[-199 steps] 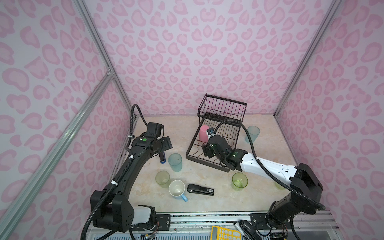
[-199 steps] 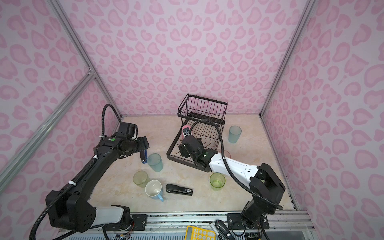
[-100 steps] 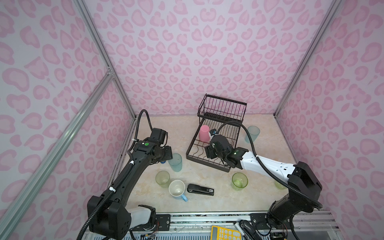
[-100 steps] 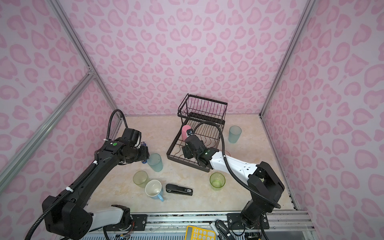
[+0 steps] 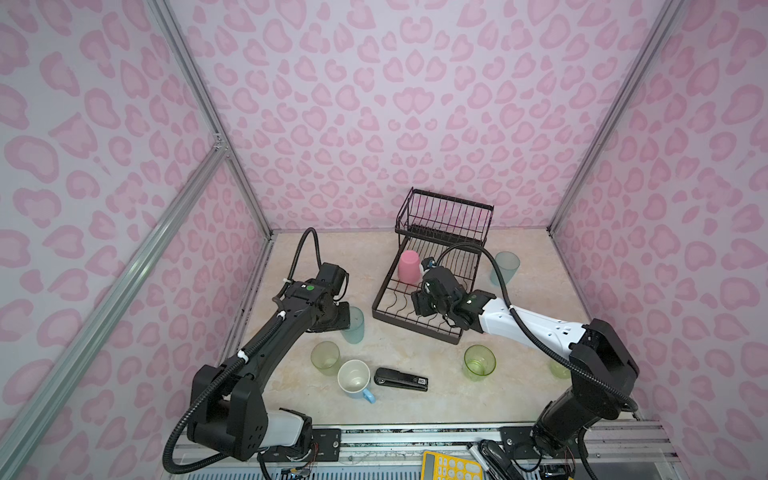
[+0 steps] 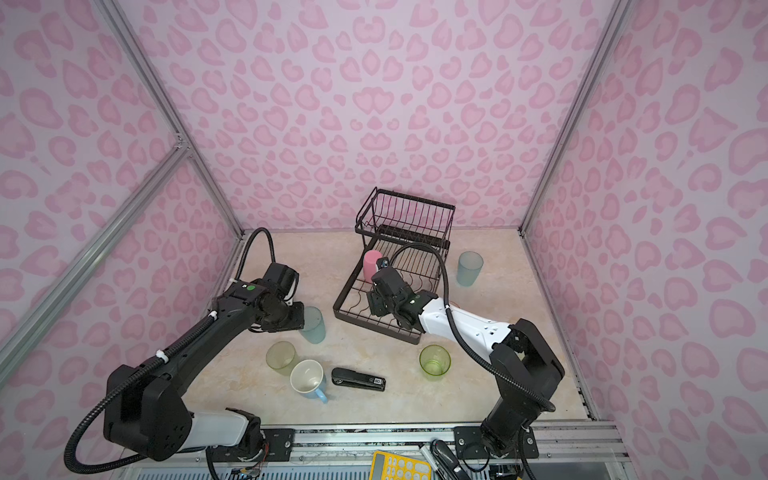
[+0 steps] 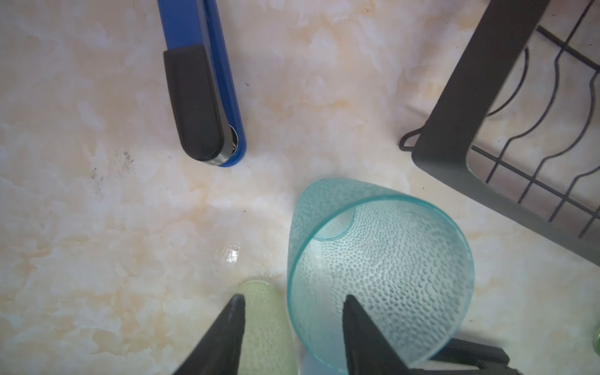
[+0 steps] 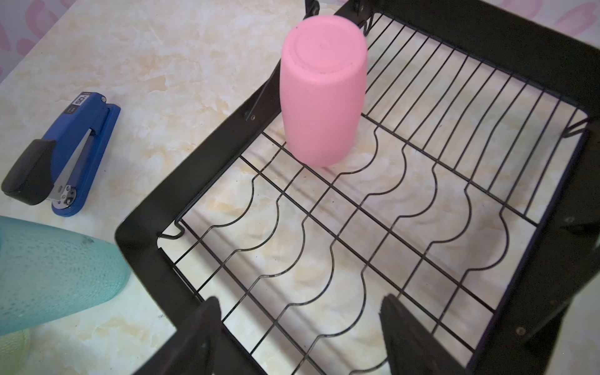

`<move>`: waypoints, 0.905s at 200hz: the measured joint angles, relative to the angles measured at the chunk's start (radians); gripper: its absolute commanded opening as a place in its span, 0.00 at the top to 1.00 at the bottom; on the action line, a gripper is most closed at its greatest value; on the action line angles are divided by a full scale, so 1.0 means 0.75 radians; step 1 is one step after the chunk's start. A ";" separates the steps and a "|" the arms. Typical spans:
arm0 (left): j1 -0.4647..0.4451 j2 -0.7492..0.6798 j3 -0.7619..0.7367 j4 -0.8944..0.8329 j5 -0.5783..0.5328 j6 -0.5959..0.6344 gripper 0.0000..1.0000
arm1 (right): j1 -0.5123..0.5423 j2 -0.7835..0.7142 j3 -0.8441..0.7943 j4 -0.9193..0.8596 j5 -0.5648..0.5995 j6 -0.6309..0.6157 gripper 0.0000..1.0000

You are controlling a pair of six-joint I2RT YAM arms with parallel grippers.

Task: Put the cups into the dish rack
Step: 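Close the left gripper on the teal cup's rim while the right gripper hovers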

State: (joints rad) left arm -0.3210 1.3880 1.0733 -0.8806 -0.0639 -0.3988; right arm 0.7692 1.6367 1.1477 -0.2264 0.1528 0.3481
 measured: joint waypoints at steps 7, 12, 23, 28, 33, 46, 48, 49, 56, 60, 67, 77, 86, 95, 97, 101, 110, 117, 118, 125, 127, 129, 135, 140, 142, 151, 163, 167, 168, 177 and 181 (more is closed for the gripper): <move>0.000 0.010 0.000 0.009 -0.004 0.000 0.57 | 0.000 0.002 0.000 -0.003 -0.001 0.001 0.23; 0.000 0.019 0.000 0.016 -0.007 0.000 0.59 | 0.000 0.002 0.000 -0.003 -0.004 0.006 0.24; 0.000 0.034 0.000 0.031 -0.011 0.000 0.60 | 0.000 0.002 0.000 -0.003 -0.016 0.011 0.24; 0.000 0.039 0.000 0.036 -0.013 0.001 0.61 | 0.000 0.002 0.000 -0.003 -0.019 0.011 0.24; 0.000 0.045 0.000 0.041 -0.017 0.001 0.61 | 0.000 0.002 -0.002 -0.003 -0.019 0.011 0.24; -0.001 0.053 0.000 0.055 -0.020 0.001 0.63 | 0.000 -0.001 -0.012 -0.003 -0.020 0.015 0.24; -0.001 0.054 0.000 0.058 -0.021 0.001 0.63 | 0.000 -0.002 -0.014 -0.003 -0.020 0.015 0.24; -0.001 0.054 0.000 0.060 -0.022 0.001 0.63 | 0.000 -0.002 -0.015 -0.003 -0.020 0.015 0.24; -0.001 0.057 -0.002 0.066 -0.025 0.000 0.63 | 0.000 -0.006 -0.022 -0.004 -0.020 0.015 0.24; -0.001 0.059 -0.004 0.071 -0.027 0.000 0.63 | -0.001 -0.007 -0.025 -0.004 -0.020 0.015 0.24; 0.001 0.062 -0.006 0.077 -0.029 -0.001 0.65 | -0.002 -0.012 -0.032 -0.004 -0.019 0.018 0.24; 0.004 0.067 -0.011 0.093 -0.029 -0.001 0.67 | -0.003 -0.018 -0.038 -0.004 -0.019 0.024 0.24; 0.007 0.072 -0.017 0.104 -0.028 -0.001 0.68 | -0.005 -0.020 -0.042 -0.004 -0.019 0.025 0.24; 0.010 0.077 -0.020 0.111 -0.028 -0.001 0.70 | -0.008 -0.022 -0.044 -0.004 -0.019 0.037 0.24; 0.010 0.077 -0.020 0.112 -0.028 -0.001 0.70 | -0.008 -0.022 -0.044 -0.004 -0.019 0.038 0.24; 0.012 0.081 -0.021 0.115 -0.027 -0.001 0.71 | -0.009 -0.023 -0.045 -0.003 -0.020 0.040 0.24; 0.015 0.084 -0.021 0.122 -0.023 -0.001 0.73 | -0.014 -0.026 -0.051 0.002 -0.021 0.047 0.24; 0.016 0.086 -0.021 0.125 -0.017 -0.001 0.75 | -0.016 -0.028 -0.058 0.005 -0.025 0.054 0.24; 0.016 0.086 -0.021 0.126 -0.016 -0.001 0.75 | -0.016 -0.029 -0.060 0.005 -0.026 0.055 0.24; 0.017 0.088 -0.021 0.129 -0.014 -0.001 0.76 | -0.016 -0.031 -0.065 0.007 -0.037 0.065 0.24; 0.017 0.088 -0.021 0.130 -0.014 -0.001 0.77 | -0.017 -0.031 -0.065 0.007 -0.040 0.068 0.24; 0.018 0.088 -0.022 0.131 -0.014 -0.001 0.77 | -0.018 -0.031 -0.067 0.007 -0.041 0.072 0.24; 0.018 0.088 -0.022 0.132 -0.013 -0.001 0.79 | -0.020 -0.031 -0.070 0.011 -0.044 0.074 0.24; 0.019 0.088 -0.023 0.133 -0.013 -0.001 0.80 | -0.020 -0.032 -0.072 0.016 -0.053 0.076 0.24; 0.019 0.088 -0.023 0.133 -0.013 -0.001 0.80 | -0.021 -0.032 -0.072 0.017 -0.056 0.078 0.24; 0.019 0.088 -0.024 0.137 -0.012 0.000 0.81 | -0.021 -0.035 -0.077 0.024 -0.069 0.082 0.24; 0.019 0.088 -0.027 0.143 0.002 0.004 0.83 | -0.021 -0.039 -0.079 0.028 -0.069 0.086 0.24; 0.021 0.088 -0.027 0.146 0.003 0.004 0.84 | -0.021 -0.040 -0.079 0.031 -0.070 0.091 0.24; 0.021 0.088 -0.028 0.148 0.003 0.004 0.84 | -0.021 -0.040 -0.079 0.031 -0.070 0.092 0.24; 0.021 0.087 -0.032 0.158 0.004 0.005 0.84 | -0.021 -0.042 -0.081 0.039 -0.076 0.099 0.24; 0.021 0.087 -0.032 0.161 0.006 0.006 0.84 | -0.021 -0.043 -0.082 0.042 -0.081 0.103 0.24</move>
State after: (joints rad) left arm -0.3050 1.4536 1.0492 -0.7601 -0.0593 -0.3946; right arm 0.7536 1.6043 1.0859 -0.1951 0.0917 0.4255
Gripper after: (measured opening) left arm 0.159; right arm 0.760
